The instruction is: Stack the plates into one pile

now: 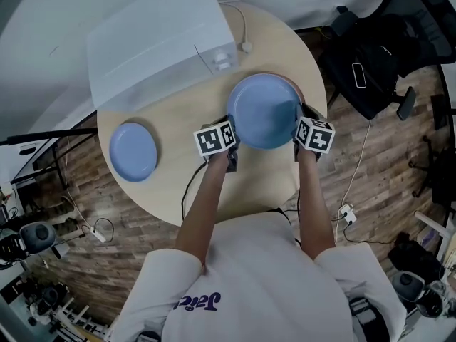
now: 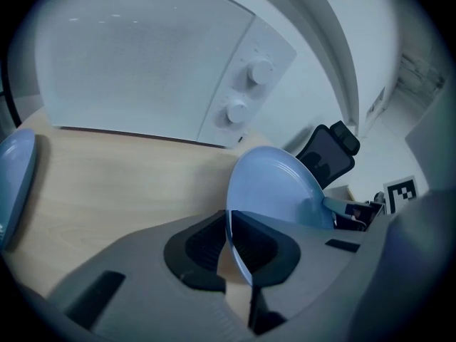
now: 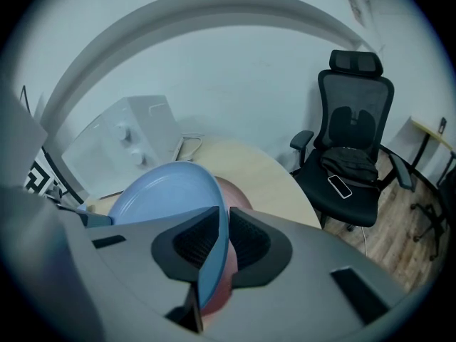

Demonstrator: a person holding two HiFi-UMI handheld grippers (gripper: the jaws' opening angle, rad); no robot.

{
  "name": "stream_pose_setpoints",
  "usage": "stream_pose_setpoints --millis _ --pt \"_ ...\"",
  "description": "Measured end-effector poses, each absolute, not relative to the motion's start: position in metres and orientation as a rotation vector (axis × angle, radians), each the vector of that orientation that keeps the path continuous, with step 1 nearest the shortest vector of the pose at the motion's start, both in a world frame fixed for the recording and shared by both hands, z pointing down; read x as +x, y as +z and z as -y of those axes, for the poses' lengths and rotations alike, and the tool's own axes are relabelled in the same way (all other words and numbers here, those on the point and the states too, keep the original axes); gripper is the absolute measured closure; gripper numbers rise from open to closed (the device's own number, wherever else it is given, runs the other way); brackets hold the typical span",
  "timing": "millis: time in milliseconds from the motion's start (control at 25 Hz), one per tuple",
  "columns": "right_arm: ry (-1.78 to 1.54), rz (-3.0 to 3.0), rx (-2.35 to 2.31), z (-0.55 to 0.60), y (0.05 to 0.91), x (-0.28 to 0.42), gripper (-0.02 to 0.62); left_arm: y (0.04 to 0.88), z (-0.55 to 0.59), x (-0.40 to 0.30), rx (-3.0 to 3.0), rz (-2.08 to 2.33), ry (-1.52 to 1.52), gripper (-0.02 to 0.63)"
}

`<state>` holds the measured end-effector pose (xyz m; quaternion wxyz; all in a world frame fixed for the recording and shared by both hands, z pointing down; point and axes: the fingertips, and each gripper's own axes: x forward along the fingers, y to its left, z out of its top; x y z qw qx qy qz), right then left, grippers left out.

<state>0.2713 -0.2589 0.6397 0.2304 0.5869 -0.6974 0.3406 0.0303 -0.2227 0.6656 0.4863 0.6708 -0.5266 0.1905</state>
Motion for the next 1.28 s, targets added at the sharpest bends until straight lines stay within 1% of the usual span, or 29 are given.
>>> stream_pose_setpoints --millis 400,840,880,920,960,1000,1040,1120,1280 --pt "0.927 1.848 1.652 0.266 0.662 0.298 0.541 0.682 0.247 0.060 1.804 1.307 0.638 0.572" --pt "0.858 1.799 1.636 0.265 0.677 0.302 0.541 0.689 0.254 0.066 1.871 1.315 0.721 0.569" --pt "0.872 1.813 1.628 0.265 0.677 0.299 0.538 0.688 0.253 0.068 1.882 1.301 0.715 0.552" --pt "0.903 1.838 1.619 0.266 0.676 0.295 0.500 0.687 0.252 0.071 1.893 1.283 0.703 0.522" --pt "0.934 1.872 1.610 0.267 0.673 0.291 0.426 0.686 0.251 0.073 1.903 1.265 0.687 0.489" --pt "0.947 1.907 1.601 0.270 0.669 0.286 0.399 0.684 0.251 0.075 1.910 1.254 0.672 0.447" --pt "0.934 1.934 1.590 0.273 0.664 0.283 0.392 0.682 0.250 0.076 1.915 1.251 0.657 0.409" --pt "0.883 1.952 1.572 0.275 0.659 0.282 0.379 0.678 0.248 0.074 1.921 1.258 0.637 0.377" --pt "0.925 1.950 1.594 0.267 0.666 0.289 0.377 0.681 0.243 0.072 1.902 1.246 0.586 0.362"
